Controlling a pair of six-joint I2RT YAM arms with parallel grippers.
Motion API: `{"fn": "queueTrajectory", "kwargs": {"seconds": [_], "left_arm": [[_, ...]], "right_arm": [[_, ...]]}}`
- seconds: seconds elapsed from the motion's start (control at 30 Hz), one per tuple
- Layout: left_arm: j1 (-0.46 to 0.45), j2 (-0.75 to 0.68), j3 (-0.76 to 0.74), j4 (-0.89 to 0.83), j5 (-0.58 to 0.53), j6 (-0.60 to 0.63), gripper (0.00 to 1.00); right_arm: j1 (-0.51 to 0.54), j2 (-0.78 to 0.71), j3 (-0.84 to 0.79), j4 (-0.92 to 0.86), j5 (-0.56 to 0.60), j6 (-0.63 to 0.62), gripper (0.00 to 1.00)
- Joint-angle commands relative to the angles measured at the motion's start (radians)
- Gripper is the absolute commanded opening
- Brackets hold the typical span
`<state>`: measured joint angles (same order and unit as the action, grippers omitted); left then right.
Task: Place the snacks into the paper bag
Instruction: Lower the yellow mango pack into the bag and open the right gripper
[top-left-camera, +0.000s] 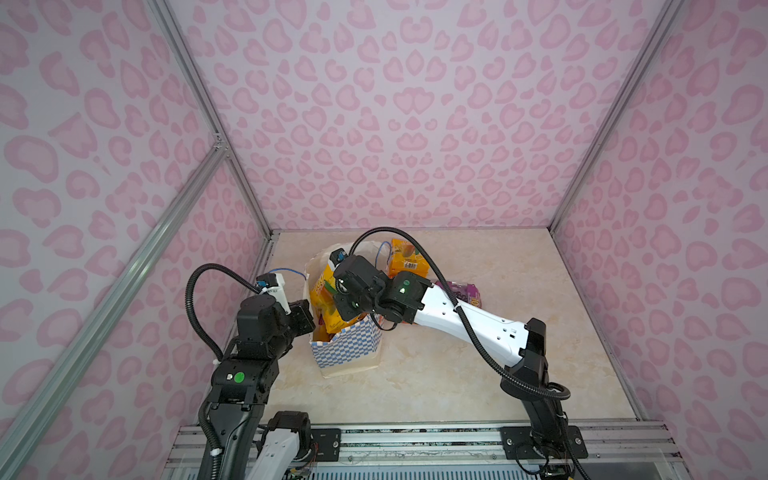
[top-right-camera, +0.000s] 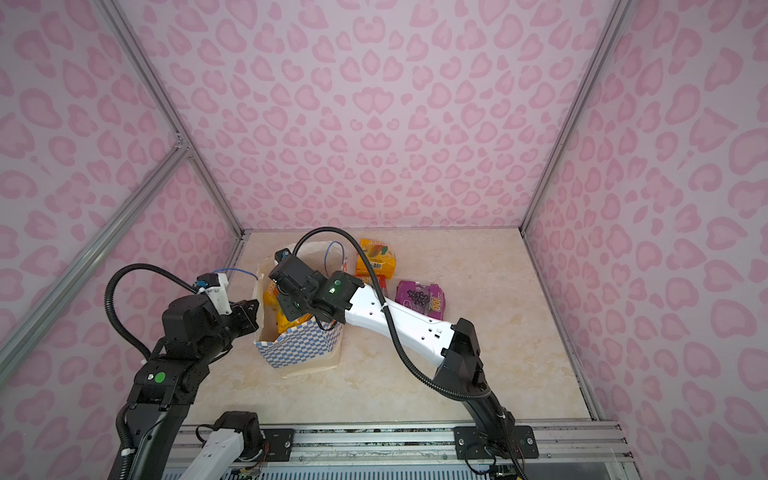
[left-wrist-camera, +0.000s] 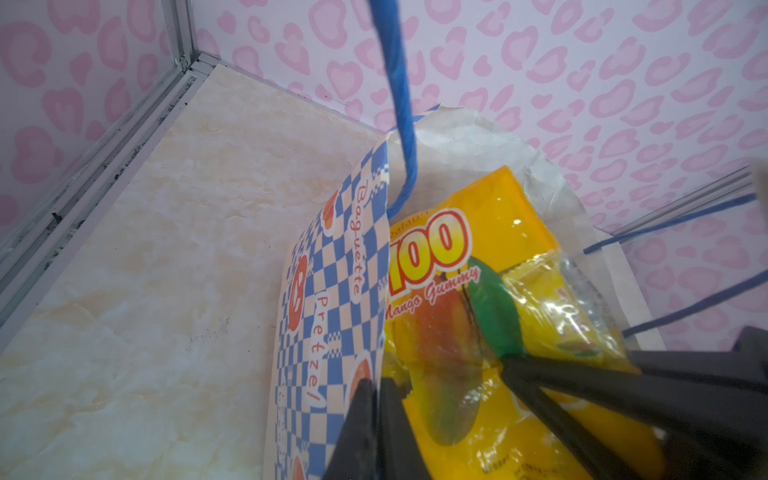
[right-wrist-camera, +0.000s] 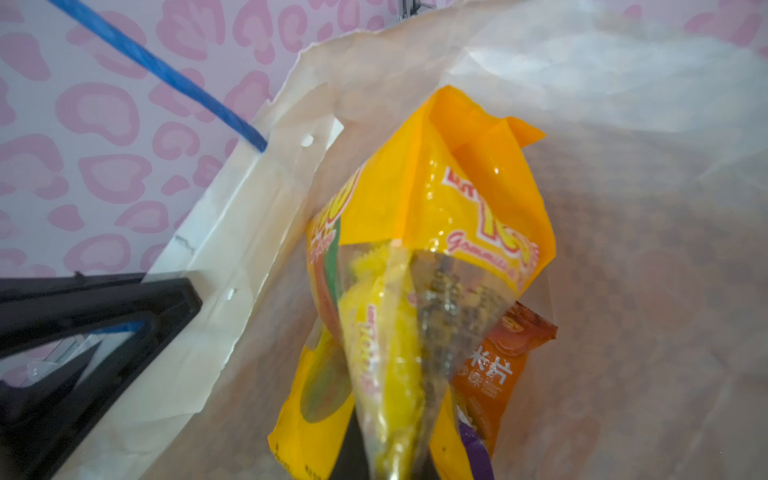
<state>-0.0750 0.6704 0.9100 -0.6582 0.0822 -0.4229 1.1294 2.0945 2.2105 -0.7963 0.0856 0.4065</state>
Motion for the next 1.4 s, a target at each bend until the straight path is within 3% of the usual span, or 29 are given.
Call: {"fn": "queueTrajectory", "kwargs": {"seconds": [0.0,0.1,0.13,0.17,0.23,0.33,0.43,0.83,1.07,1.13,1.23,1.37], "left_arm": [[0.0,0.001,-0.003,0.026,0.011,-0.001,0.07],[0.0,0.001,-0.002,0.026,0.01,-0.001,0.07],[0.0,0.001,-0.003,0.027,0.01,-0.001,0.07],[0.0,0.002,-0.003,0.026,0.01,-0.001,0.07],[0.001,0.003,-0.003,0.026,0.01,-0.001,0.07],[0.0,0.004,-0.002,0.026,0.009,-0.001,0.07],[0.0,0.006,-0.002,0.027,0.007,-0.001,0.07],[0.0,0.012,-0.002,0.025,0.006,-0.001,0.07],[0.0,0.014,-0.002,0.025,0.005,-0.001,0.07],[0.0,0.014,-0.002,0.025,0.004,0.0,0.07],[0.0,0.014,-0.002,0.025,0.007,-0.001,0.07],[0.0,0.014,-0.003,0.025,0.006,-0.001,0.07]], "right_arm": [[-0.001,0.01,0.016,0.031,-0.016,-0.015,0.06],[-0.005,0.009,0.02,0.024,-0.005,-0.02,0.13],[-0.005,0.007,0.021,0.022,0.002,-0.021,0.24],[-0.006,0.006,0.021,0.019,0.01,-0.026,0.43],[-0.006,0.009,0.04,-0.002,0.041,-0.04,0.71],[0.005,0.005,0.091,-0.03,0.134,-0.077,0.97],[0.027,-0.025,0.103,-0.016,0.236,-0.125,0.98],[0.044,-0.141,0.091,-0.003,0.456,-0.201,0.98],[0.05,-0.215,-0.012,0.049,0.512,-0.181,0.98],[0.033,-0.214,-0.03,0.048,0.471,-0.147,0.98],[-0.014,-0.212,-0.067,0.069,0.319,-0.078,0.97],[-0.072,-0.204,-0.103,0.115,0.195,-0.021,0.91]]}}
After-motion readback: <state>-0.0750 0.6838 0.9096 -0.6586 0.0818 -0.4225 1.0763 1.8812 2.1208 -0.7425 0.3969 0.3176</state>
